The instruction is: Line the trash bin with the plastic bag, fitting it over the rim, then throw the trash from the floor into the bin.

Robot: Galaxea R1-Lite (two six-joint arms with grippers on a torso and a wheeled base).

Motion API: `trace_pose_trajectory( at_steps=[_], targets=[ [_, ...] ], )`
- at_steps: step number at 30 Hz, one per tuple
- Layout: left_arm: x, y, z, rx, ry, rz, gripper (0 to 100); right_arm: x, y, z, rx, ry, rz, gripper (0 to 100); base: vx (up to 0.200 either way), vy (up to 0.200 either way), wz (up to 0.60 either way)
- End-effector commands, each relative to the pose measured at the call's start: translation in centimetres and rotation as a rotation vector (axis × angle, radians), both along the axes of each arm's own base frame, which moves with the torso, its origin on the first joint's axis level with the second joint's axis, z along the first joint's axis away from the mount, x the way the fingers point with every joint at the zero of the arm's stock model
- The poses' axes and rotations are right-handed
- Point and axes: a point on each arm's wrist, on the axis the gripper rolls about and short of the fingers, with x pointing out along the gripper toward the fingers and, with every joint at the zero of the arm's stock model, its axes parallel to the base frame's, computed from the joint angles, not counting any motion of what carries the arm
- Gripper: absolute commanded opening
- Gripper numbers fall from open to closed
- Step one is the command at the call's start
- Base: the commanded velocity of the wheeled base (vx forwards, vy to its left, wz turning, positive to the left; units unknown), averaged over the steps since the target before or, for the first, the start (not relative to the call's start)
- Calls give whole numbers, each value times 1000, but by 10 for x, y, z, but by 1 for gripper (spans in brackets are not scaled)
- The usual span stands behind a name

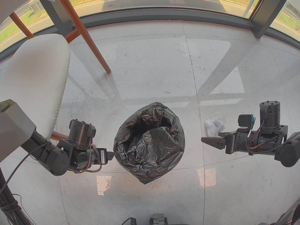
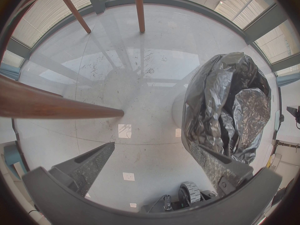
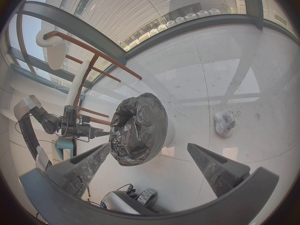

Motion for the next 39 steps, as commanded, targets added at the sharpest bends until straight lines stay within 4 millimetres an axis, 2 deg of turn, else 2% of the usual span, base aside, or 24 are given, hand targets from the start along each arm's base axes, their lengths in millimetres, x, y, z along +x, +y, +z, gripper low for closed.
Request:
trace_pose_trajectory(
  at_steps=[1,4,8,10,13,16,23,28,39],
  targets=[
    [-18,3,12,-15,-16,-4,100,0,-1,-1,0,3,-5,100,0,0,0],
    [-33,3,28,-32,-57,-27,100,4,-12,-3,-6,12,-47,100,0,0,0],
    [-52,1,63,-108,-158,-92,100,11,-32,-5,-19,14,-143,100,0,0,0],
    [-64,-1,73,-157,-177,-152,100,18,-41,-5,-16,11,-184,100,0,0,0],
    [-87,2,81,-206,-193,-208,100,24,-56,-9,-19,27,-238,100,0,0,0],
    [-99,4,82,-219,-194,-245,100,28,-62,-15,-24,46,-264,100,0,0,0],
    [-94,1,108,-292,-349,-292,100,49,-70,-31,-63,82,-348,100,0,0,0],
    [-86,-4,131,-304,-551,-343,100,79,-79,-45,-66,98,-385,100,0,0,0],
    [-88,-1,137,-239,-613,-398,100,138,-94,-72,-77,83,-450,100,0,0,0]
  ],
)
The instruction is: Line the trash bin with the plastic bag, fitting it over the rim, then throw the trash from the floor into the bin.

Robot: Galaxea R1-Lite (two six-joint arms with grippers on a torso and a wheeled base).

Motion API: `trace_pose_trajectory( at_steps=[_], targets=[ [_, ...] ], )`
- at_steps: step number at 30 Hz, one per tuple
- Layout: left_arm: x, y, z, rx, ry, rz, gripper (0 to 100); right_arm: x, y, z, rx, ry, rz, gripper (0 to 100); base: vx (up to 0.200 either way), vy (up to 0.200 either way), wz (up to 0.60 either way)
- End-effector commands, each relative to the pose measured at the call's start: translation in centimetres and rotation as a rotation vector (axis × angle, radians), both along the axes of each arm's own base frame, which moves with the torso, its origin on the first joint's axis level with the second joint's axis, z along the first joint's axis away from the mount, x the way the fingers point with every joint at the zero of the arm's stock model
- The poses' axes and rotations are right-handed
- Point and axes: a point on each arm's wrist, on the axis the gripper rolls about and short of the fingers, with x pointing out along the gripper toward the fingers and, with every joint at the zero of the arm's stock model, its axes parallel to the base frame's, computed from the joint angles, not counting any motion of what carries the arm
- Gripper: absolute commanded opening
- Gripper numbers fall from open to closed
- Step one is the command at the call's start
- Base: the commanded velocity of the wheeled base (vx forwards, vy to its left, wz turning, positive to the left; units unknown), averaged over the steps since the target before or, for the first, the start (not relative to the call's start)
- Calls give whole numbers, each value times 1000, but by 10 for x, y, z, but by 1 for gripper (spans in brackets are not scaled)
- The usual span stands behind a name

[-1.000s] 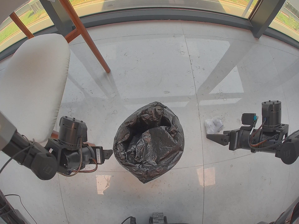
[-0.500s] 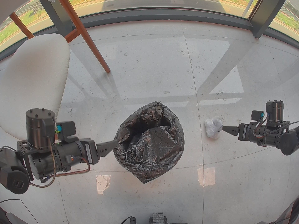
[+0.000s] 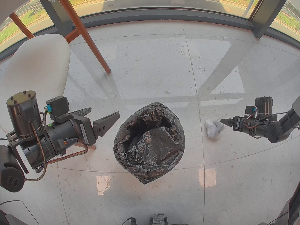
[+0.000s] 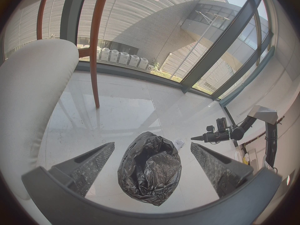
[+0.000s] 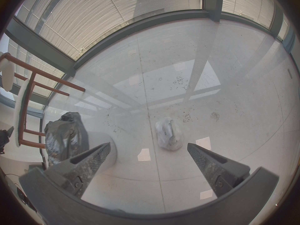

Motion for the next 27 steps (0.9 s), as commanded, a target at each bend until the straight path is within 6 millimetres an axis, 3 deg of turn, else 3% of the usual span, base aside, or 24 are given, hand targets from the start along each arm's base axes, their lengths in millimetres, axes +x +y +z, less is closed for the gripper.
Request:
trace_pose_trajectory(
  at_steps=[1,7,14,27],
  targets=[
    [1,2,5,21,-40,4,100,31,-11,-31,-14,37,-39,100,0,0,0],
    [-1,3,9,49,-75,-3,100,48,-10,-54,-27,60,-40,100,0,0,0],
    [-1,3,16,54,-112,0,100,80,-11,-71,-47,34,-75,100,0,0,0],
    [4,14,16,49,-128,40,100,117,-6,-104,-52,2,-67,100,0,0,0]
  ],
)
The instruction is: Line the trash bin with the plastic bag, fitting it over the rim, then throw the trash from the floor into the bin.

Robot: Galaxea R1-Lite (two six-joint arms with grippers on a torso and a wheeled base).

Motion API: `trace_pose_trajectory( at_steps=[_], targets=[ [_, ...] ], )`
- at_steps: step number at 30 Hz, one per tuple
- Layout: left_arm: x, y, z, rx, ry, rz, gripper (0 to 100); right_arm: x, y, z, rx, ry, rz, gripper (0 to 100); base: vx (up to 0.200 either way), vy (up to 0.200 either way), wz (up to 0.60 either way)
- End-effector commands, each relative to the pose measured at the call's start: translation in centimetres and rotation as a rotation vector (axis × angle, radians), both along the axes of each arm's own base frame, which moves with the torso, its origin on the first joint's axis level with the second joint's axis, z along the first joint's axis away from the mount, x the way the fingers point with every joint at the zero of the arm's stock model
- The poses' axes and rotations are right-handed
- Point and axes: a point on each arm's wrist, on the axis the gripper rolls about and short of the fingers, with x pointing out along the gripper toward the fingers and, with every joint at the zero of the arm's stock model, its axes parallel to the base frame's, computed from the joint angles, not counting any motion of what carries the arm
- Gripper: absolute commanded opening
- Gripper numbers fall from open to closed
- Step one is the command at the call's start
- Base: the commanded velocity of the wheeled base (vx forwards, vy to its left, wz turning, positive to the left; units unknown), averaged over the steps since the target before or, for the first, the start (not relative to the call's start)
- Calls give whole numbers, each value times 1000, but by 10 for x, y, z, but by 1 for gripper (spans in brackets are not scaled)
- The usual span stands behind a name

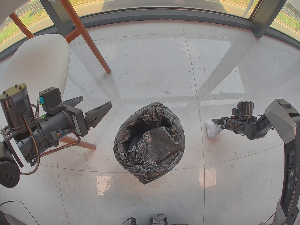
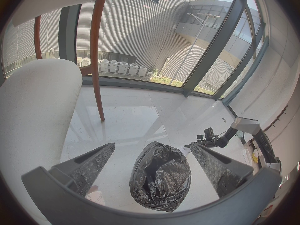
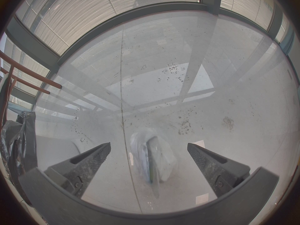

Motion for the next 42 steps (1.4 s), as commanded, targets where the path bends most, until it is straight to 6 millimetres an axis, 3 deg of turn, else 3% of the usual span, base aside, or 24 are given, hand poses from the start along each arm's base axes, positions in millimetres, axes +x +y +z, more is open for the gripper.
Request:
trace_pose_trajectory(
  at_steps=[1,4,5,10,16,22,24,25,31,35,42],
  targets=[
    [1,2,2,-11,-19,5,100,17,2,-29,-4,11,4,100,0,0,0],
    [0,2,0,-8,-17,5,100,25,1,-37,-4,0,1,100,0,0,0],
    [0,2,0,-8,-17,5,100,27,1,-39,-4,-2,1,0,0,0,0],
    [1,2,0,-10,-16,7,100,26,2,-43,-10,8,-8,0,0,0,0],
    [1,2,0,-9,-15,7,100,25,-2,-33,-12,-6,-20,0,0,0,0],
    [0,3,3,-19,-41,4,100,-3,-3,47,26,-93,-28,0,0,0,0],
    [0,3,4,-23,-44,-2,100,-9,-3,59,36,-105,-31,0,0,0,0],
    [-2,6,7,-30,-60,-6,100,-23,0,85,55,-137,-30,0,0,0,0],
    [-4,10,9,-18,-76,-21,100,-78,13,153,89,-182,5,0,0,0,0],
    [-6,12,3,14,-71,-50,100,-117,36,184,146,-198,53,0,0,0,0],
    [-6,11,4,25,-83,-64,100,-171,77,202,155,-164,200,0,0,0,0]
  ],
)
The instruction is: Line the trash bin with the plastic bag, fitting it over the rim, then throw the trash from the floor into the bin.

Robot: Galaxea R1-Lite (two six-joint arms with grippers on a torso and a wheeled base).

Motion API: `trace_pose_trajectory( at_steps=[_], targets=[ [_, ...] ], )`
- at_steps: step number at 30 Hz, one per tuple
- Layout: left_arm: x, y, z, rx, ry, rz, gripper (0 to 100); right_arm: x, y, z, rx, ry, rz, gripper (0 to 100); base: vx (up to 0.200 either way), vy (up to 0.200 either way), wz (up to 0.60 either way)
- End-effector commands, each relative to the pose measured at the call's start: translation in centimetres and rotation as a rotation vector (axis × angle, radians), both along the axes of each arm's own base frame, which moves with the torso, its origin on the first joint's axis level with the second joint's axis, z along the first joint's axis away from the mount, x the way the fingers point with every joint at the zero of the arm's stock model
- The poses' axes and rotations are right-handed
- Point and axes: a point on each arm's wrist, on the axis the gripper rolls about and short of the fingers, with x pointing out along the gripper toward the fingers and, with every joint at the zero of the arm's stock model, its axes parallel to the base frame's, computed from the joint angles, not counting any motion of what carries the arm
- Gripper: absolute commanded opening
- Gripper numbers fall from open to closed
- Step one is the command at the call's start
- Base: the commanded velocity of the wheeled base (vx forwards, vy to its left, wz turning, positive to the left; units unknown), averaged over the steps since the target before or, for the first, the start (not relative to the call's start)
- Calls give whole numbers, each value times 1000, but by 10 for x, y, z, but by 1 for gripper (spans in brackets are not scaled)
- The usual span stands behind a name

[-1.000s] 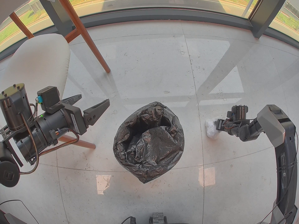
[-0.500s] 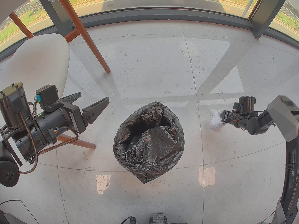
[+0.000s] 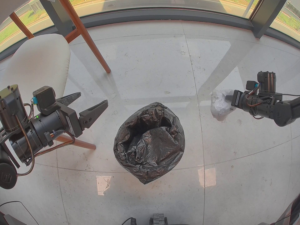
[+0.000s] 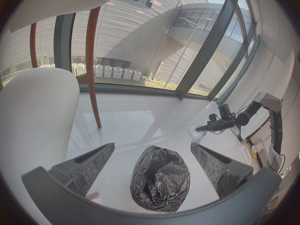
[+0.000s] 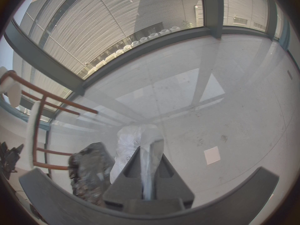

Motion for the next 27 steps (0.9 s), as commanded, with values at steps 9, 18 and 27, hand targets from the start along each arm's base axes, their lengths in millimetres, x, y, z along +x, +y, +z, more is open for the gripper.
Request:
trace_pose_trajectory(
  at_steps=[9,18,27],
  targets=[
    [-4,3,0,11,-13,-7,100,-88,93,30,15,-29,327,0,0,0,0],
    [-10,6,-6,45,-11,-7,100,-80,141,3,-16,35,430,0,0,0,0],
    [-10,10,-8,52,-9,5,100,-57,165,-17,-29,64,447,0,0,0,0]
  ],
)
